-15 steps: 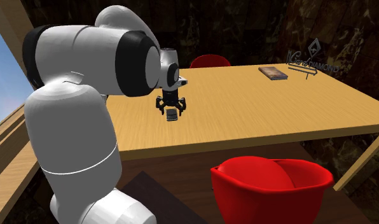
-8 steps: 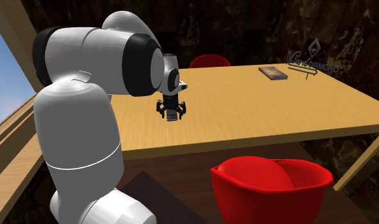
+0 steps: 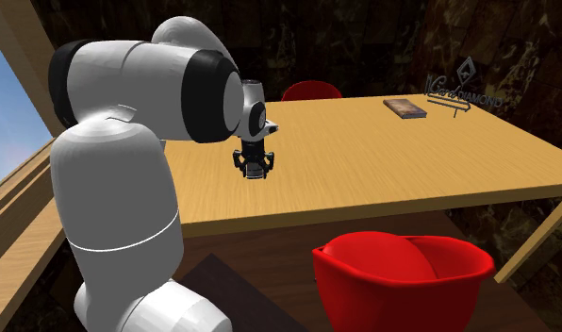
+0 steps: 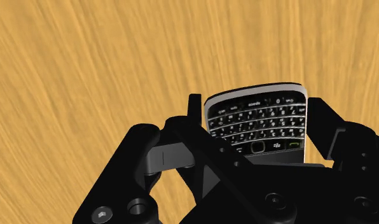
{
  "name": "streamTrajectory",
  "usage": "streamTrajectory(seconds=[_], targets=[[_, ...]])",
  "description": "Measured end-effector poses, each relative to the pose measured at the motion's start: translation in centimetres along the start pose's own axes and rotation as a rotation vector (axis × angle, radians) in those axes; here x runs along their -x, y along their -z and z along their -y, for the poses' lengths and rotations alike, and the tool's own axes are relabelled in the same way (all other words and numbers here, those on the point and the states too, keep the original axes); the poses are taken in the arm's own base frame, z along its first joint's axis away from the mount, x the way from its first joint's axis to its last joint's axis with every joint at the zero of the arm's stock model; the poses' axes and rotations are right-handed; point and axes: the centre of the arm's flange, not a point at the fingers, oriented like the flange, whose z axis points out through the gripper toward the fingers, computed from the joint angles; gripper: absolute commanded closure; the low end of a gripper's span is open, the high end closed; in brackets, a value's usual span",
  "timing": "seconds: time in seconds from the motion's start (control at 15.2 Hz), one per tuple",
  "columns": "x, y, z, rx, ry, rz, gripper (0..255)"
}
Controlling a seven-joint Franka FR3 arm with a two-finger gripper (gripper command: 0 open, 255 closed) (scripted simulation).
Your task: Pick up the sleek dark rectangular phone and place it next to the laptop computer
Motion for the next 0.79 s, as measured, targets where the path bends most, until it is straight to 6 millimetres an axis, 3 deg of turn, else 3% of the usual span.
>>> streamTrajectory(seconds=[0.4,0.79], targets=[[0.0,0.0,0.0,0.000,0.000,0.000,255],[0.1,2.7,0.1,0.000,0.000,0.000,255]])
